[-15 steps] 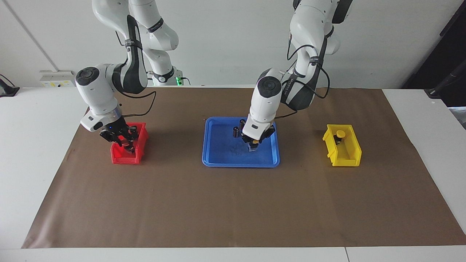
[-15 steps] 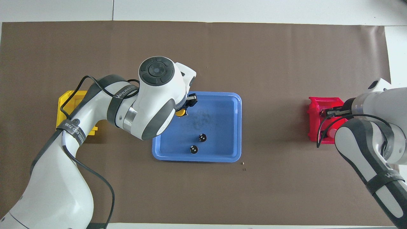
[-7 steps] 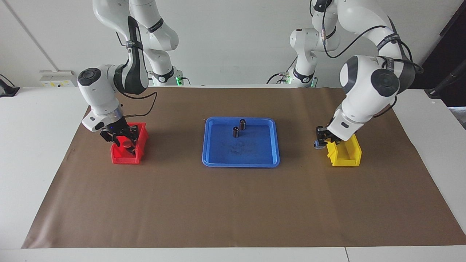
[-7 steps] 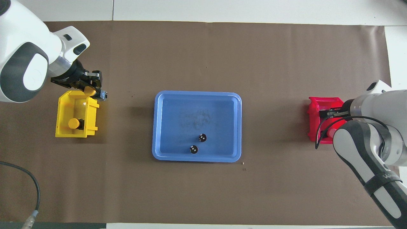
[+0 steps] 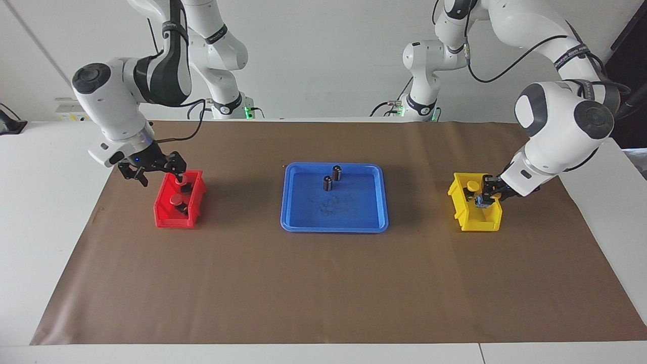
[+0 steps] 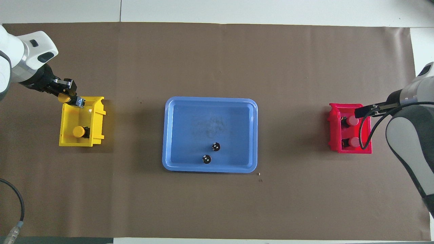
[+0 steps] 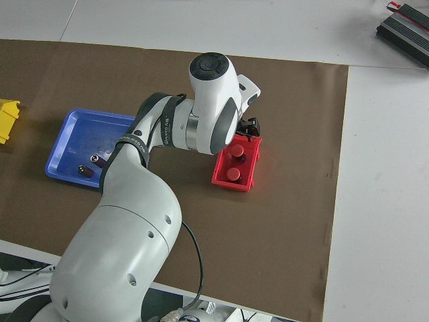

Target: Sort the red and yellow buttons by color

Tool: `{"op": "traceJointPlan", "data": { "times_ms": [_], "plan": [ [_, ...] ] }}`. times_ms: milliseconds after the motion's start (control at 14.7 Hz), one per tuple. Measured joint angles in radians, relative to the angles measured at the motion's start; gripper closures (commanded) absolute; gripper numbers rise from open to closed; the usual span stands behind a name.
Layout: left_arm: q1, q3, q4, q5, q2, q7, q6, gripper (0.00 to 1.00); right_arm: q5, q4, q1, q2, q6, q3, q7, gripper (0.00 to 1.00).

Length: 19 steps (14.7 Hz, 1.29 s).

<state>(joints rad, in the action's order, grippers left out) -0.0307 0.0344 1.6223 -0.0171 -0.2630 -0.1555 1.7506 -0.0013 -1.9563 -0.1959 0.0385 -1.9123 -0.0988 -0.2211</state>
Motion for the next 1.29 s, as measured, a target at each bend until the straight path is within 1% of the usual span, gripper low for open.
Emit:
{"op": "traceJointPlan", "data": {
  "times_ms": [340,476,680,816,1020,1088,1156,1224,1292],
  "plan": [
    [0.027,-0.001,0.144,-0.001,0.041,-0.029,0.141,0.99,0.0,0.199,0.002,0.08,0.318,-0.007,0.037,0.0],
    [0.036,-0.001,0.219,-0.001,0.062,-0.031,0.214,0.99,0.0,0.255,0.001,0.096,0.386,-0.005,0.038,0.0],
    [0.039,0.0,0.3,-0.001,0.075,-0.032,0.296,0.99,0.0,0.281,-0.007,0.09,0.396,0.0,0.055,0.0],
    [0.037,0.005,0.327,-0.001,0.075,-0.031,0.337,0.98,0.0,0.287,-0.008,0.078,0.396,0.005,0.083,0.0],
    [0.037,0.007,0.36,-0.001,0.075,-0.031,0.378,0.98,0.0,0.324,-0.006,0.041,0.395,0.002,0.097,0.0],
    [0.037,0.007,0.372,-0.001,0.075,-0.031,0.398,0.96,0.0,0.333,-0.006,0.032,0.395,0.0,0.104,0.0],
    [0.038,0.007,0.383,-0.001,0.075,-0.031,0.413,0.82,0.0,0.337,-0.005,0.028,0.393,-0.003,0.119,0.0],
    [0.038,0.006,0.389,-0.001,0.075,-0.031,0.422,0.58,0.0,0.338,-0.005,0.027,0.387,-0.005,0.134,0.0],
    [0.039,0.005,0.391,-0.001,0.075,-0.031,0.426,0.47,-0.001,0.338,-0.005,0.027,0.383,-0.005,0.143,0.0]
  ]
}}
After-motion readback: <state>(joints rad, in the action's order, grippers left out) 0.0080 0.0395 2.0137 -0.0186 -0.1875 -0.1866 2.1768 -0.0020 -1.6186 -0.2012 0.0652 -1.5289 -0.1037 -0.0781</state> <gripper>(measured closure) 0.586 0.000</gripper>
